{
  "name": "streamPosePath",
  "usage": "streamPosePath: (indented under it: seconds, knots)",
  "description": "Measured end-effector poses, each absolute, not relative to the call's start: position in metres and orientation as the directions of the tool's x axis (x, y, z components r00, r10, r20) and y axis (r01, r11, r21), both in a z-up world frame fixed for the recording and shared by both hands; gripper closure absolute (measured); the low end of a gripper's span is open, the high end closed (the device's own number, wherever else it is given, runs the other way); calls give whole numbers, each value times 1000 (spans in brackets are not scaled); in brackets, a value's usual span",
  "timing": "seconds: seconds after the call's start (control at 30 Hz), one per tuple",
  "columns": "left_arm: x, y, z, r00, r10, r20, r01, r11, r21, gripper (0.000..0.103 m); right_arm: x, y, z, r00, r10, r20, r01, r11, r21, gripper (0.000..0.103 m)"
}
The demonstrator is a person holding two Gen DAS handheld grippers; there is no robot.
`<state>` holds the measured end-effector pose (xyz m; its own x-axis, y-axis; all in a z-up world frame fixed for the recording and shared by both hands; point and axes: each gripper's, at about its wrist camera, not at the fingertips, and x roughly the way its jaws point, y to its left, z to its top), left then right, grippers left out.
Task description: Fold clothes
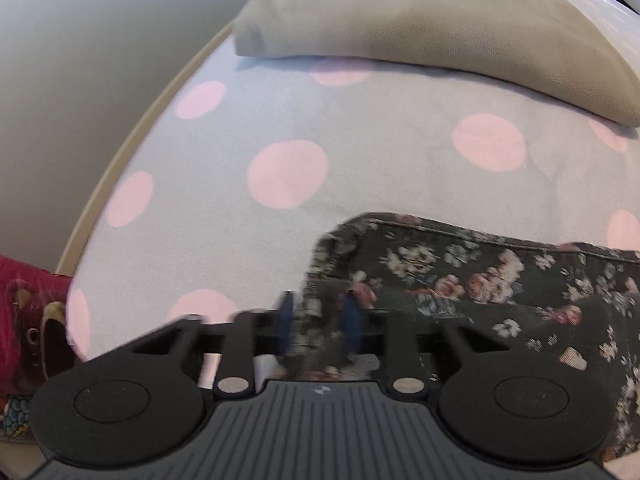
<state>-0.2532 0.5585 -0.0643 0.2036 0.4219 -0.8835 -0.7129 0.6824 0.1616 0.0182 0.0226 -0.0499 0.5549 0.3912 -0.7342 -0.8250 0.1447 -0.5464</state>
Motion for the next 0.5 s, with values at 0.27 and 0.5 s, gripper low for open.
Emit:
streamPosePath:
  seconds: [0.27, 0.5]
  knots:
    - [-266, 560, -28, 321, 534, -782, -779, 618, 102, 94, 21, 25, -55, 559, 369, -743, -824, 144, -548, 63]
    - [-237, 563, -48, 241, 536, -809, -735, 645, 208, 93, 38, 19, -52, 563, 329, -758, -826, 239, -510, 63]
